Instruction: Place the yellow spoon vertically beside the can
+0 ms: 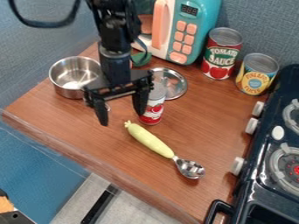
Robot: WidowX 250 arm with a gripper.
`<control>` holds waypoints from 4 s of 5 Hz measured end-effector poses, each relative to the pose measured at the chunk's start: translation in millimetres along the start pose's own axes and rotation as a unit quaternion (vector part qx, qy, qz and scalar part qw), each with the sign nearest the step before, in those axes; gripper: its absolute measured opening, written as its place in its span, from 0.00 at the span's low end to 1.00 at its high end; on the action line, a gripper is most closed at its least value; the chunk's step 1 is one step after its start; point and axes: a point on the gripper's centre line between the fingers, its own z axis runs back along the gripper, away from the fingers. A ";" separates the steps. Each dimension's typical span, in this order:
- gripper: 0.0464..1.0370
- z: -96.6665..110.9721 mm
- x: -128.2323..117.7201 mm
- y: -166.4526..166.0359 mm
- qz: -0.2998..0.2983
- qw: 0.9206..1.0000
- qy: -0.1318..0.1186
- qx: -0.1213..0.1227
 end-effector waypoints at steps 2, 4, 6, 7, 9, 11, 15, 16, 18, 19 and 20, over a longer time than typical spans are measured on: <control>0.96 -36.8 -8.6 -14.1 0.004 1.000 0.007 0.011; 0.65 -50.1 -17.6 -23.2 -0.025 0.999 -0.027 0.026; 0.39 -50.3 -27.4 -19.7 -0.032 0.998 -0.032 0.035; 0.37 -48.7 -29.4 -16.1 -0.034 0.998 -0.026 0.046; 0.37 -5.8 -32.4 -16.3 -0.027 0.999 -0.018 0.025; 0.36 57.1 -29.2 -39.7 -0.094 0.994 -0.056 -0.018; 0.36 13.5 -3.8 -128.4 -0.398 0.916 -0.032 0.032; 0.36 -8.8 -2.8 -137.6 -0.431 0.901 -0.024 0.030; 0.36 -46.7 -6.5 -143.8 -0.471 0.881 0.001 0.039; 0.36 -55.3 -11.0 -148.4 -0.493 0.869 0.008 0.039; 0.44 -55.4 -13.4 -149.2 -0.490 0.871 0.015 0.032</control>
